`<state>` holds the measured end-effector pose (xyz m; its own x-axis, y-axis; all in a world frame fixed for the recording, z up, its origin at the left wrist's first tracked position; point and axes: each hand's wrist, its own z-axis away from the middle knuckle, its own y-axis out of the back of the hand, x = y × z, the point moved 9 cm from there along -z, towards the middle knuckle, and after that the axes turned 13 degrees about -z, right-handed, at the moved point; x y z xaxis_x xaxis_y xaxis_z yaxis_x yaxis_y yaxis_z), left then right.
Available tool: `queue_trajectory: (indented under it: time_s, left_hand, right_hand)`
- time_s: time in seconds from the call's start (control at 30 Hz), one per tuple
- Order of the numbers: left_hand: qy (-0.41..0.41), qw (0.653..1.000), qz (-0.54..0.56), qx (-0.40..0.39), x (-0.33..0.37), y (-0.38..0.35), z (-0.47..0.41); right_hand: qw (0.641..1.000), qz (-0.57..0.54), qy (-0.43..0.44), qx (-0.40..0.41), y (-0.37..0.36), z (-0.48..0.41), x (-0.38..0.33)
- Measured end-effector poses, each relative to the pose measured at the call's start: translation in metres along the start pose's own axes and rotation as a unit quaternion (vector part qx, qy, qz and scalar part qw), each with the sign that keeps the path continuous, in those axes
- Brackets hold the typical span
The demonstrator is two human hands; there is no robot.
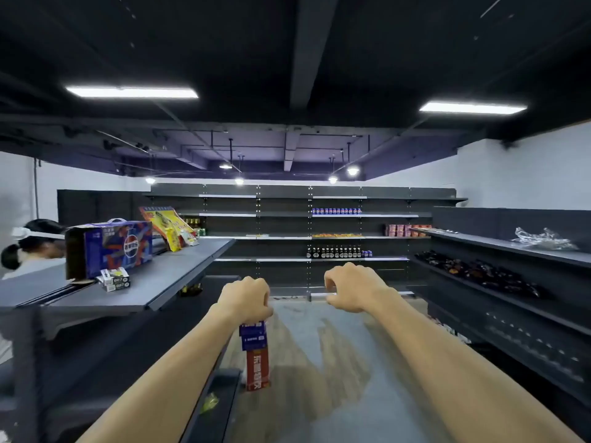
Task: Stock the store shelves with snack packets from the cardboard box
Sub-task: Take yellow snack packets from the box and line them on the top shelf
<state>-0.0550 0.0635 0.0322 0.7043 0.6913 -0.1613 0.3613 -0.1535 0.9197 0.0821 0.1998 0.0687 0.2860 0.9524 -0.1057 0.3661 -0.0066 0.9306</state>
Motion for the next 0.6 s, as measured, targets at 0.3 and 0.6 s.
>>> queue_trajectory:
  time_s: [0.3,0.6]
  left_hand:
    - [-0.021,0.999,0.021,-0.025,-0.001,-0.075,-0.143]
    - [0.003,0.998,0.031,-0.049,-0.001,-0.164,-0.304]
  right_hand:
    - [1.000,0.013,-0.012,-0.017,-0.057,-0.134,0.054]
    - [0.998,-0.032,-0.009,-0.049,-0.133,-0.293,0.159]
